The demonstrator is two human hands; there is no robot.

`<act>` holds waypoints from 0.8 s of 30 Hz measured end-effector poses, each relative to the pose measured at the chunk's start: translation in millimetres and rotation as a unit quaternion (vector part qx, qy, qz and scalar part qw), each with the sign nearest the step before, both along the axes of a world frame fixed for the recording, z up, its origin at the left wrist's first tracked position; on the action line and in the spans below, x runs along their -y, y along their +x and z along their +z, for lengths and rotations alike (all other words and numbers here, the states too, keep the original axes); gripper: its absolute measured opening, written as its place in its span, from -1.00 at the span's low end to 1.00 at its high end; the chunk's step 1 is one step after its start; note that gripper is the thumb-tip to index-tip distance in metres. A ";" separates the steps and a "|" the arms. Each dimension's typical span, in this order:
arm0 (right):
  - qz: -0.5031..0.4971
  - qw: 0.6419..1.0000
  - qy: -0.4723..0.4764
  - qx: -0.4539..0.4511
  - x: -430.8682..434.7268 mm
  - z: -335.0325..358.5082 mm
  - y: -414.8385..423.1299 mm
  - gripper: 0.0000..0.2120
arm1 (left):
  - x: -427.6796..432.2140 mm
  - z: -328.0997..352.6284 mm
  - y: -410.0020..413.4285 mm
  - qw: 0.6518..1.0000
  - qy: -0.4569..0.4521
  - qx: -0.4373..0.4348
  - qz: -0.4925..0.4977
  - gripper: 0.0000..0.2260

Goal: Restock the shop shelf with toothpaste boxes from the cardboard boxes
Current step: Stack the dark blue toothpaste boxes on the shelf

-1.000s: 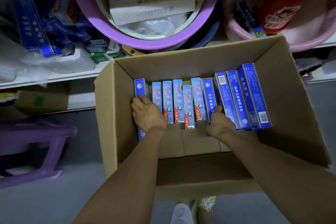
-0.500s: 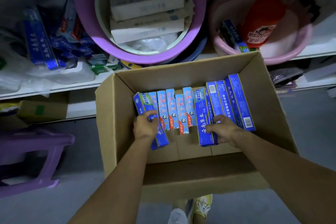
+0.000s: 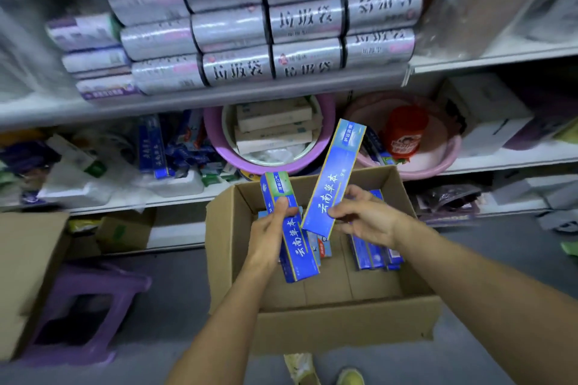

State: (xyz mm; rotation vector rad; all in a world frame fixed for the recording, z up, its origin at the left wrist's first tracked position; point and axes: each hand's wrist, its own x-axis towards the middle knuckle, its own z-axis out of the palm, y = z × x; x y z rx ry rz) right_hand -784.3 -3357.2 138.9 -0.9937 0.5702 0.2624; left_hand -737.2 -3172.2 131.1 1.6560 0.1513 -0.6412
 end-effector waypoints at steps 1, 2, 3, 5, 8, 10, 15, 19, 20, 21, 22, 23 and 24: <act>0.002 1.000 0.000 0.020 -2.2 15.4 2.0 -0.51 | -1.3 14.8 -5.2 1.000 -0.019 0.021 -0.005 -0.61; 0.009 0.999 -0.006 0.038 -4.7 30.9 3.9 -0.36 | -1.7 29.8 -9.4 0.998 -0.041 0.044 -0.014 -0.60; 0.019 0.998 -0.010 0.057 -8.1 46.7 4.7 -0.25 | -2.4 46.7 -13.4 0.996 -0.056 0.068 -0.027 -0.61; 0.028 0.994 -0.031 0.097 -15.1 74.3 6.0 -0.34 | -1.8 79.4 -18.4 0.990 -0.050 0.128 -0.039 -0.73; 0.022 0.986 -0.081 0.142 -21.7 118.5 5.0 -0.74 | -6.1 118.5 -17.5 0.982 -0.055 0.179 -0.015 -0.85; -0.007 0.982 -0.087 0.168 -17.6 150.3 4.4 -0.86 | -14.9 138.4 -8.3 0.979 -0.073 0.191 0.007 -0.84; -0.089 0.970 -0.098 0.205 12.8 220.0 9.6 -0.88 | -37.5 199.5 9.5 0.968 -0.096 0.221 0.070 -0.83; -0.031 0.959 -0.159 0.234 13.1 262.1 8.8 -0.85 | -47.4 246.5 16.0 0.959 -0.112 0.230 0.123 -0.74; -0.010 0.952 -0.195 0.235 12.2 273.9 7.5 -0.80 | -49.0 259.0 15.2 0.956 -0.116 0.238 0.127 -0.73; 0.014 0.941 -0.241 0.239 13.3 285.3 6.4 -0.73 | -51.1 270.4 14.8 0.953 -0.118 0.246 0.131 -0.72; 0.041 0.926 -0.284 0.245 14.7 297.4 4.8 -0.65 | -53.2 280.2 16.1 0.951 -0.116 0.252 0.134 -0.71; 0.069 0.910 -0.322 0.254 16.4 309.5 3.2 -0.61 | -55.1 290.5 16.1 0.950 -0.113 0.258 0.134 -0.71; 0.095 0.892 -0.356 0.263 18.0 321.8 1.9 -0.61 | -56.5 300.5 15.9 0.949 -0.111 0.264 0.132 -0.70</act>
